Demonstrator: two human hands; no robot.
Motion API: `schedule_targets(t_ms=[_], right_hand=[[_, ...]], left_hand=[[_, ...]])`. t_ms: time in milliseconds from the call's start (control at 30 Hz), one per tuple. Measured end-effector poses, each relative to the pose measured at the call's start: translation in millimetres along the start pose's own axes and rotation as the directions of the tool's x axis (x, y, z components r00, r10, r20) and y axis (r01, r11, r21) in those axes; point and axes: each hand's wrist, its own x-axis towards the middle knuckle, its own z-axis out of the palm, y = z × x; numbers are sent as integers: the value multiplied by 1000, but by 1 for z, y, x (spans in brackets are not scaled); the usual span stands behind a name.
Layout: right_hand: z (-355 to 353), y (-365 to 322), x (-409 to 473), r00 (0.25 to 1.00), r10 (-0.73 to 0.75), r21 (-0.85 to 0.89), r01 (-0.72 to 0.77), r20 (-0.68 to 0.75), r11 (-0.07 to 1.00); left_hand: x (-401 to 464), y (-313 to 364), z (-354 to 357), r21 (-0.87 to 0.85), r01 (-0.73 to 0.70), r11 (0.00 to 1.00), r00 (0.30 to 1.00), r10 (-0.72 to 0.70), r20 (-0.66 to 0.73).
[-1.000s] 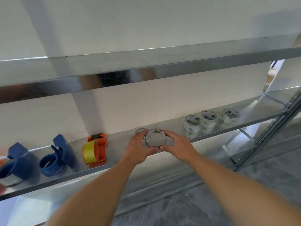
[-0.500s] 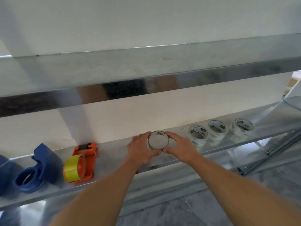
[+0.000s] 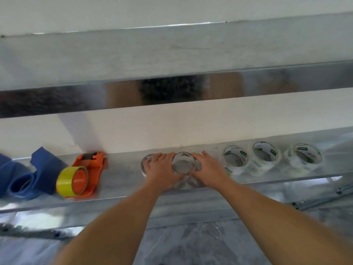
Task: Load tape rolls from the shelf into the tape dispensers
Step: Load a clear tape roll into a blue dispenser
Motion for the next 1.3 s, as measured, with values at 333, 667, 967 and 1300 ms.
schedule_targets(t_ms=[333,667,967,1300], right_hand=[[14,7,15,999,-34,-82,33,-11,996],[18,9,19,1000,4,-42,-3,27,999],[8,0,8,997,-76,5,76,-28,997],[-33,-4,-26,984,-1,0,1,-176,1000]], left_hand=[[4,1,10,82,44,996,999,-46,25],[7,3,8,125,41,991,997,-50,67],[-2,7,-2,-52,77,996,997,-78,-7],[-15,24,-29,-215,-4,977,992,-22,-122]])
